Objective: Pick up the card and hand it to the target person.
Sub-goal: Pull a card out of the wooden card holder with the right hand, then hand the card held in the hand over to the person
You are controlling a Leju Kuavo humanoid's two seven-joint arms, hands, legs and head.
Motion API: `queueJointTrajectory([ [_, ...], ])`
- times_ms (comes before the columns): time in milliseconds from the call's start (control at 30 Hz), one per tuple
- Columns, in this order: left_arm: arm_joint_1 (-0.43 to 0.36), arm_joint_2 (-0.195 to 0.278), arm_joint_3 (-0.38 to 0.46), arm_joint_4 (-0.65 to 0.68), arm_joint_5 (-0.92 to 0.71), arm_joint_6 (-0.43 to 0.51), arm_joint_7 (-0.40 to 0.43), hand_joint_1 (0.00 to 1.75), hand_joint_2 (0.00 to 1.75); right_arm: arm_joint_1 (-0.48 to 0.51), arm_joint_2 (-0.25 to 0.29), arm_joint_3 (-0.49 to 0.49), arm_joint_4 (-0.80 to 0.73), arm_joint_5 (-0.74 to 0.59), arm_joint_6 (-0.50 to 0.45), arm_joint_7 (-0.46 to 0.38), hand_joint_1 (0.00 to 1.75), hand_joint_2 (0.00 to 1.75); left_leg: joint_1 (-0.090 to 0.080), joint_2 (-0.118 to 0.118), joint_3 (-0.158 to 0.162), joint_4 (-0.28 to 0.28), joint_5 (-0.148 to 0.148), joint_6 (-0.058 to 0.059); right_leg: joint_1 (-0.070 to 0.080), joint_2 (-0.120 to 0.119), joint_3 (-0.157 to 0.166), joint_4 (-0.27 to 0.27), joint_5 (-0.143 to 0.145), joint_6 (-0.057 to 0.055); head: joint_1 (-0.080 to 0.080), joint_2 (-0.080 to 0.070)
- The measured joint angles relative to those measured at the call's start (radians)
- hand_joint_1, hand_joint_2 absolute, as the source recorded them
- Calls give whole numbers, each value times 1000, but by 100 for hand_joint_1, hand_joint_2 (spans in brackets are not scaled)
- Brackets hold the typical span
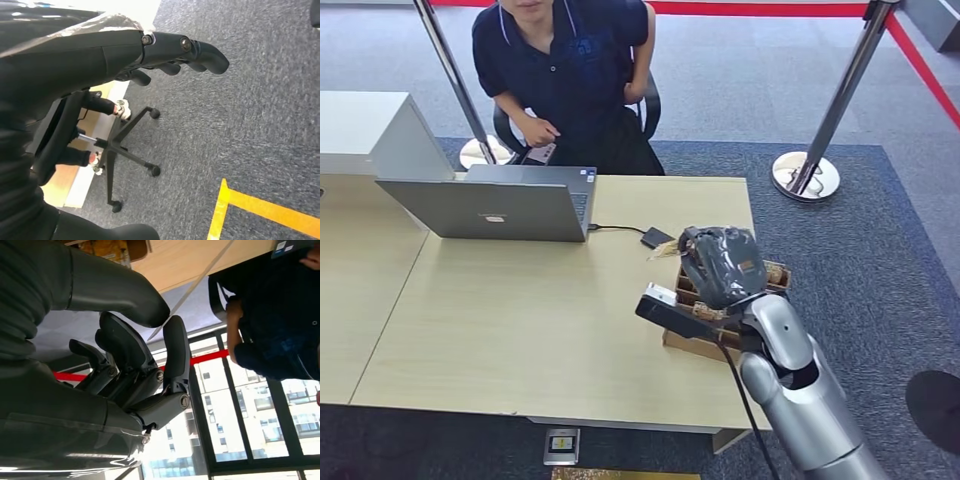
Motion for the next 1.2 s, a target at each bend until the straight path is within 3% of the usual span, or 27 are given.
queueJointTrajectory([
  [233, -2, 0, -2, 0, -24, -14, -15, 0, 175, -27, 53, 15, 70, -21, -50, 45, 168, 175, 0, 0, 0, 0, 0, 0, 0, 0, 0, 0, 0, 0, 0, 0],
  [433, -2, 1, -6, 0, -34, -21, -31, 0, 175, -6, 66, 11, 95, 0, -99, 67, 164, 175, 0, 0, 0, 0, 0, 0, 0, 0, 0, -1, 0, 0, 0, 0],
  [1033, -4, 2, -17, 0, -59, -26, -21, 0, 175, 28, 105, -12, 90, 77, -127, 99, 159, 175, 0, 0, 0, 0, 0, 0, 0, 0, 0, 0, 0, 0, 0, 0],
  [1133, -4, 2, -19, 0, -59, -26, -25, 0, 175, 29, 107, -15, 89, 83, -127, 99, 136, 175, 0, 0, 0, 0, 0, 0, 0, 0, 0, 0, 0, 0, 0, 0],
  [1200, -4, 2, -20, 0, -59, -26, -26, 0, 175, 29, 109, -16, 89, 86, -127, 99, 67, 175, 0, 0, 0, 0, 0, 0, 0, 0, 0, 0, 0, 0, 0, 0],
])
